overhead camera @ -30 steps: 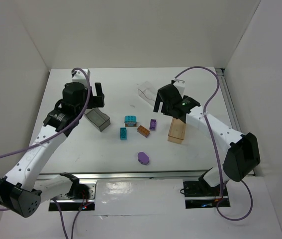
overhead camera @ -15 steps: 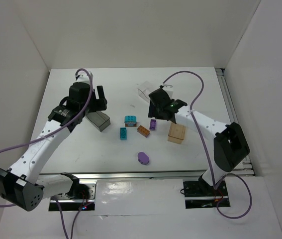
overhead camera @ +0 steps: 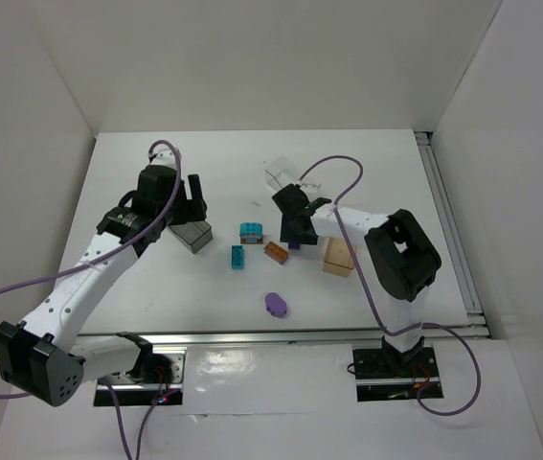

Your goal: Sort the legos into containers by color

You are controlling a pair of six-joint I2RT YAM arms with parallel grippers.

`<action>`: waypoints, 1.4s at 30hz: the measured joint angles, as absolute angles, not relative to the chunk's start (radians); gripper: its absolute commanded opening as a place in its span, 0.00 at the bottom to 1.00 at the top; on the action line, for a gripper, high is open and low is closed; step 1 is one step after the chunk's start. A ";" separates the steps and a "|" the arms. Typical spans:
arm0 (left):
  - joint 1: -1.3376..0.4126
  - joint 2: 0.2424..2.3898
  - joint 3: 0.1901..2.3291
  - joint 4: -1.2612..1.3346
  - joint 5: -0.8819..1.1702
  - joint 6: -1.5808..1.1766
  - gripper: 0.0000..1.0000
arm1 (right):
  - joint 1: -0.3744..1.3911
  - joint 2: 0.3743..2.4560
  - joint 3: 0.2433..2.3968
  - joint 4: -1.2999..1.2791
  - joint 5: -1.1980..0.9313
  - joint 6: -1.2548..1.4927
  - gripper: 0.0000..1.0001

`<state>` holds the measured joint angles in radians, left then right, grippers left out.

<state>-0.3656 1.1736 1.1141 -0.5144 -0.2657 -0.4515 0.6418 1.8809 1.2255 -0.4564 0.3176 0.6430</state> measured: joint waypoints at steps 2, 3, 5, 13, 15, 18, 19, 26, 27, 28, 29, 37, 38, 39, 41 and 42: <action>-0.367 1.174 1.114 -0.514 -0.266 -0.452 0.88 | 0.642 1.885 1.224 -0.453 0.317 0.656 0.52; -0.369 1.174 1.114 -0.514 -0.266 -0.452 0.88 | 0.642 1.885 1.223 -0.451 0.317 0.659 0.49; -0.372 1.174 1.114 -0.514 -0.266 -0.452 0.88 | 0.642 1.885 1.223 -0.443 0.316 0.669 0.39; -0.376 1.161 1.099 -0.513 -0.274 -0.463 0.88 | 0.642 1.861 1.238 -0.450 0.356 0.673 0.26; -0.376 1.158 1.090 -0.521 -0.293 -0.490 0.89 | 0.638 1.849 1.266 -0.452 0.369 0.660 0.26; -0.376 1.159 1.090 -0.546 -0.319 -0.529 0.89 | 0.626 1.840 1.335 -0.453 0.382 0.638 0.26; -0.376 1.159 1.090 -0.551 -0.324 -0.535 0.89 | 0.617 1.840 1.362 -0.452 0.382 0.632 0.26; -0.376 1.161 1.090 -0.570 -0.319 -0.561 0.89 | 0.524 1.906 1.590 -0.442 0.389 0.584 0.27; -0.376 1.162 1.089 -0.571 -0.317 -0.562 0.89 | 0.513 1.928 1.626 -0.441 0.392 0.579 0.27; -0.376 1.163 1.090 -0.572 -0.316 -0.562 0.89 | 0.503 1.954 1.658 -0.438 0.392 0.574 0.28; -0.376 1.164 1.090 -0.574 -0.316 -0.562 0.89 | 0.495 1.979 1.686 -0.438 0.390 0.569 0.28; -0.378 1.164 1.090 -0.580 -0.307 -0.561 0.93 | 0.457 2.209 1.907 -0.470 0.377 0.543 0.49; -0.379 1.166 1.090 -0.582 -0.301 -0.559 0.93 | 0.457 2.221 1.918 -0.477 0.376 0.541 0.56; -0.381 1.168 1.090 -0.585 -0.297 -0.558 0.93 | 0.457 2.228 1.927 -0.487 0.375 0.538 0.58; -0.383 1.176 1.090 -0.591 -0.286 -0.555 0.93 | 0.454 2.232 1.945 -0.504 0.372 0.530 0.65; -0.383 1.182 1.090 -0.593 -0.281 -0.554 0.93 | 0.453 2.232 1.954 -0.513 0.372 0.528 0.66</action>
